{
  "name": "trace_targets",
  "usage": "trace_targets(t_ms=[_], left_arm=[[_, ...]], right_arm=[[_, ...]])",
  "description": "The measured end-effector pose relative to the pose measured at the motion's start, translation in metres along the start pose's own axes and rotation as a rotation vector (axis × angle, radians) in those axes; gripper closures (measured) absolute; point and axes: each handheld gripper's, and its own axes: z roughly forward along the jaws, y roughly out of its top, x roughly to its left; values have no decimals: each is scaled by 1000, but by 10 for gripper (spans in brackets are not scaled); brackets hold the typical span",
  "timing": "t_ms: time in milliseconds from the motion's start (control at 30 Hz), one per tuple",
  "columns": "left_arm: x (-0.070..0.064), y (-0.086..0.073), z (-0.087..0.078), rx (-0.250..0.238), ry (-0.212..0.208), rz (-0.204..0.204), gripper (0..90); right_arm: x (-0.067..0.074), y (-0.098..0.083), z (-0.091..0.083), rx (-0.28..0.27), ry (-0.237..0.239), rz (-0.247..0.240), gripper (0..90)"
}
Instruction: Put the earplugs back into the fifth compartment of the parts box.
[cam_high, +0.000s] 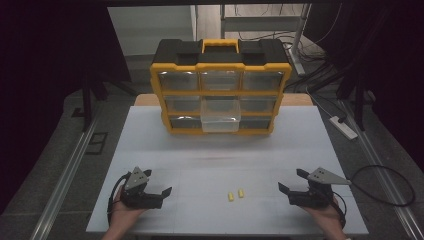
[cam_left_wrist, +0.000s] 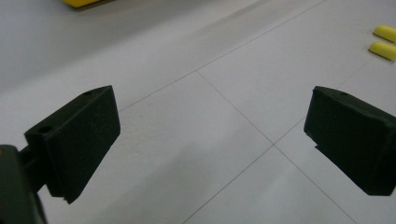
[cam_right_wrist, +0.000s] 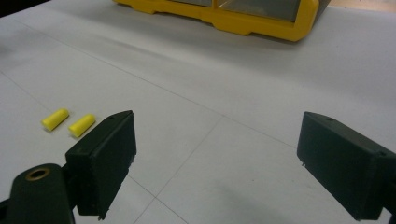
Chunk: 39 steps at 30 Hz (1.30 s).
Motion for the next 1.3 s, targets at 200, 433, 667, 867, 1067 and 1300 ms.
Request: trace_targets(t_ms=[200, 433, 667, 867, 1067, 1300], left_arm=[[0, -1, 0, 5, -4, 4, 38], [-1, -2, 0, 5, -9, 7, 41], [-1, -1, 1, 11, -9, 8, 42], [-1, -1, 2, 16, -9, 12, 44], [-1, -2, 2, 17, -5, 8, 46], [-1, -3, 1, 18, -7, 2, 47]], right_arm=[[1, 0, 2, 14, 5, -14, 130], [2, 0, 4, 28, 6, -19, 131], [2, -1, 3, 31, 4, -19, 136], [2, -1, 3, 29, 4, -16, 142], [3, 1, 5, 31, 18, -23, 145], [8, 8, 11, 47, 34, -30, 148]])
